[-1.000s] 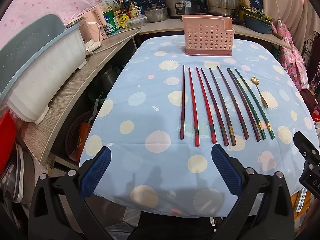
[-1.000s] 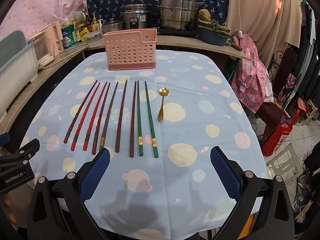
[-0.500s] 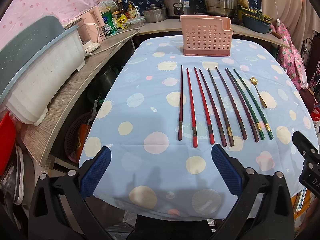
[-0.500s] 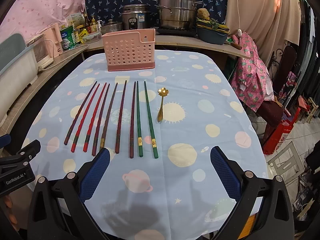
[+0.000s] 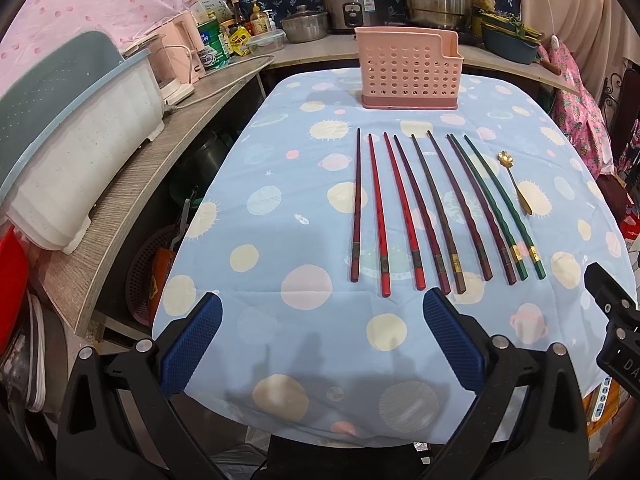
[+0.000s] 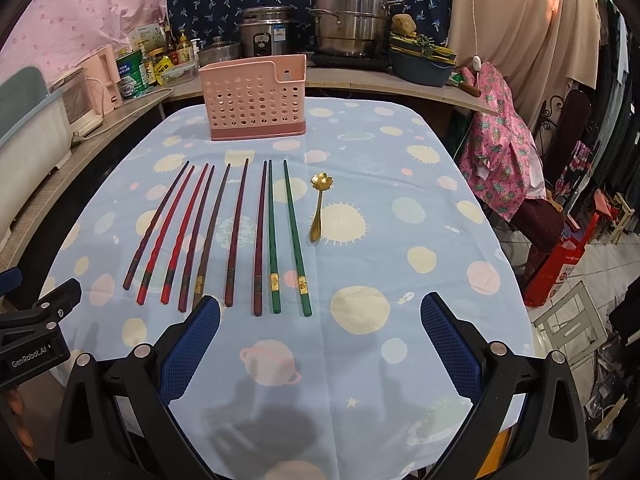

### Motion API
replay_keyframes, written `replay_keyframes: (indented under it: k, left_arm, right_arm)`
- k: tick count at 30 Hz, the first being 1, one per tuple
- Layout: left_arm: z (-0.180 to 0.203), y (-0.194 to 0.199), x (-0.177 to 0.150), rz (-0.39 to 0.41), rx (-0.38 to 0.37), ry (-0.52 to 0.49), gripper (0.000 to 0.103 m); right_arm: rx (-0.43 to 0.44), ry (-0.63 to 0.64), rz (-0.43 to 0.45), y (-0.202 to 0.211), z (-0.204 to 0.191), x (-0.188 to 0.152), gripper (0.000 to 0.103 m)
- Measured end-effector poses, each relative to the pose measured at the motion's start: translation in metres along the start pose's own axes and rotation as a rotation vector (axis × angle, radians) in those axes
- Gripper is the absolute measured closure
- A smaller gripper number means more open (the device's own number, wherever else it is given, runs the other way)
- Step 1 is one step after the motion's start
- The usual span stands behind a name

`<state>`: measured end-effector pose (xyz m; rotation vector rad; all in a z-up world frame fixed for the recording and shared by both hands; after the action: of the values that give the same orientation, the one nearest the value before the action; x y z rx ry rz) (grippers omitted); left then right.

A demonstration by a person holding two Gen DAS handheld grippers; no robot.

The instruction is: Organize utensils

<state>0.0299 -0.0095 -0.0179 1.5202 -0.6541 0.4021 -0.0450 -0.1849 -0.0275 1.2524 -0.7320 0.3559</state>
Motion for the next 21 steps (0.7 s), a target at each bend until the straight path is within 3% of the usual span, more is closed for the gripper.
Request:
replay_keyframes:
  k: [21]
  left_arm:
    - [0.0022, -0.0069, 0.0003, -0.012, -0.006, -0.002, 0.007]
  right_arm:
    - [0.002, 0.003, -0.019, -0.0067, -0.0006, 0.0002, 0.007]
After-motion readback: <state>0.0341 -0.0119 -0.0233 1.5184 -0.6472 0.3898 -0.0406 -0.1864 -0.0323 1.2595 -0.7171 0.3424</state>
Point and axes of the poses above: each gripper's, at about its wrist camera, not at the fingertips, and y roughly against the way its jaws point, z to its right, x to its top, the point moved 3 cm from there along -y, roughly the way its jaws point, and after that the axes turned 9 degrees about y, right-handed, at the moved point
